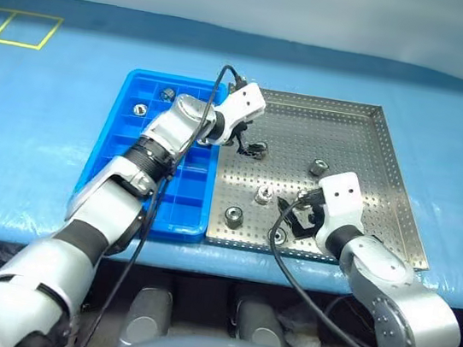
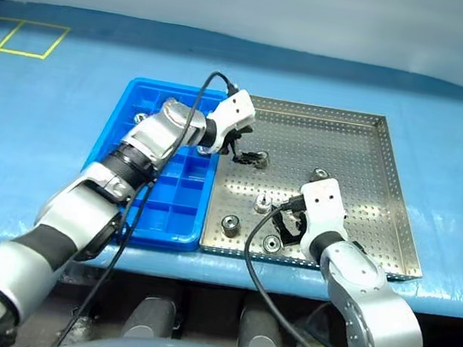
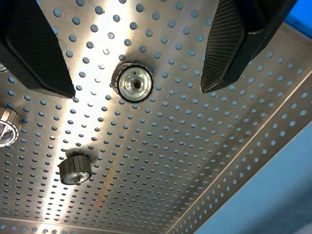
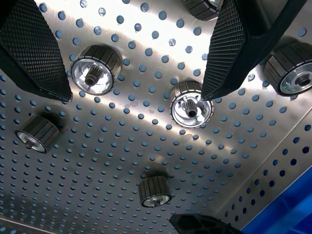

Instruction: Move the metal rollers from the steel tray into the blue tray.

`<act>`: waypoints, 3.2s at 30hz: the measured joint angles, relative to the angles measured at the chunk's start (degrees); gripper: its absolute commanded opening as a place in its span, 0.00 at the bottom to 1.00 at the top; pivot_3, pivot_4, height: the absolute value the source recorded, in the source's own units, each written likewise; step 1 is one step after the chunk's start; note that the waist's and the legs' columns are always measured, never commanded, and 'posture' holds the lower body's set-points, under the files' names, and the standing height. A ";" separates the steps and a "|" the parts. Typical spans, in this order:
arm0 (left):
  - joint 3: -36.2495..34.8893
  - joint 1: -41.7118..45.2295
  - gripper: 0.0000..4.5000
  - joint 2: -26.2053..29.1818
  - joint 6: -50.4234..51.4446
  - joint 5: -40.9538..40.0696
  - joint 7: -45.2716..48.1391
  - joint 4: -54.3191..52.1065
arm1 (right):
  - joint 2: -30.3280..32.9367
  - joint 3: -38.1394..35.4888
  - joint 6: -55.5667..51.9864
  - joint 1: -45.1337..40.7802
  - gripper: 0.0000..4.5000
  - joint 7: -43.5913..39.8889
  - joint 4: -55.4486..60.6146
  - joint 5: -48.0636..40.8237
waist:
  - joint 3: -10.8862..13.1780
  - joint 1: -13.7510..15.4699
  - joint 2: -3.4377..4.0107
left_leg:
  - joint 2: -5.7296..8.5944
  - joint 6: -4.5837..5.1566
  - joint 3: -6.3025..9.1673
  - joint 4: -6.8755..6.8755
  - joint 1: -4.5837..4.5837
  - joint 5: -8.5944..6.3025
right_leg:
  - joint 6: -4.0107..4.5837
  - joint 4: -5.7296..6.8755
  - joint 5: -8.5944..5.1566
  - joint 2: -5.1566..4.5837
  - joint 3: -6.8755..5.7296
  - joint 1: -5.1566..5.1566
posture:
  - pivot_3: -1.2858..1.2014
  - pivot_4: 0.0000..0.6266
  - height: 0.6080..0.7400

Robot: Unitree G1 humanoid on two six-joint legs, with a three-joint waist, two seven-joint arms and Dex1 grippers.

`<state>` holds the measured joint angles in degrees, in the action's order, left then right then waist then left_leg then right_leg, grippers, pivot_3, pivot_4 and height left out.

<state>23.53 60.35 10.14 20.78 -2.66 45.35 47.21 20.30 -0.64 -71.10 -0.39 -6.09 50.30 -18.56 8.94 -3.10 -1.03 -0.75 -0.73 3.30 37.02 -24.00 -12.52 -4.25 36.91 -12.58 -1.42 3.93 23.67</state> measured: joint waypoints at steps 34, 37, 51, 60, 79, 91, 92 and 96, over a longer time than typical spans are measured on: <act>-19.85 -6.30 0.42 0.28 -5.19 1.17 -13.49 -8.02 | -1.87 3.44 2.71 -0.80 1.00 -0.15 -0.64 2.43 | 0.01 -2.90 0.08 | 0.01 0.00 -0.05 -0.02 0.13 -0.01 | -0.18 0.10 0.13 -0.03 0.19 -0.04 | 0.50 0.24 1.00; -22.51 -15.50 0.42 3.65 2.13 0.21 -16.22 -24.60 | -2.14 6.62 4.38 -1.64 1.00 -0.44 -2.31 2.51 | 0.01 -2.52 0.11 | -0.01 -0.01 -0.04 -0.06 0.16 0.00 | 0.05 0.12 0.25 -0.03 0.18 -0.04 | 0.52 0.24 1.00; -29.03 -45.48 0.42 7.49 24.09 6.69 -33.88 -64.92 | -2.89 15.86 8.73 -8.09 1.00 -5.17 -9.76 2.47 | 0.04 3.67 0.05 | 0.05 -0.12 0.10 0.13 0.20 0.07 | -0.16 0.06 0.14 -0.10 -0.07 -0.26 | 0.57 0.24 1.00; -28.05 -49.72 0.42 4.67 26.54 7.13 -37.94 -67.37 | -2.78 15.97 9.34 -8.31 1.00 -5.69 -10.64 2.51 | 0.03 3.93 0.04 | 0.01 -0.15 0.07 0.12 0.25 0.09 | 0.17 0.10 -0.01 -0.07 -0.09 -0.25 | 0.56 0.24 1.00; -28.76 -43.71 1.00 3.31 24.20 3.20 -38.20 -63.93 | -1.33 10.89 8.14 -5.52 1.00 -3.95 -6.12 2.58 | 0.03 3.13 0.04 | 0.02 -0.15 0.06 0.10 0.21 0.09 | 0.15 0.04 0.01 -0.08 -0.08 -0.24 | 0.54 0.24 1.00; -16.98 -30.42 1.00 12.62 16.99 -7.94 -8.69 -58.71 | 1.60 3.80 4.32 -2.00 1.00 -4.21 -2.56 2.17 | 0.04 2.24 0.05 | 0.03 -0.14 -0.02 0.09 0.20 0.09 | 0.23 0.01 -0.05 -0.07 -0.03 -0.22 | 0.52 0.24 1.00; -15.19 -28.23 1.00 13.25 16.82 -8.80 -5.15 -57.61 | 1.62 3.53 4.30 -1.70 1.00 -4.21 -2.48 2.19 | 0.05 2.13 0.05 | 0.03 -0.14 -0.02 0.09 0.19 0.08 | 0.23 -0.01 -0.05 -0.07 -0.02 -0.21 | 0.52 0.24 1.00; -6.61 -19.81 1.00 13.88 14.82 -8.67 5.54 -49.83 | 1.26 3.01 4.29 -0.53 1.00 -3.81 -2.19 2.25 | 0.05 1.61 0.05 | 0.03 -0.12 -0.01 0.05 0.19 0.08 | 0.25 -0.01 -0.08 -0.06 -0.03 -0.19 | 0.50 0.24 1.00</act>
<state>16.92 40.54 24.02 35.60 -11.34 50.89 -2.62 21.56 2.37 -66.81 -0.93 -9.89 48.11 -16.31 8.99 -1.49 -0.98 -0.72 -0.85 3.29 37.07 -23.81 -12.45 -4.00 36.89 -12.66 -1.48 3.90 23.48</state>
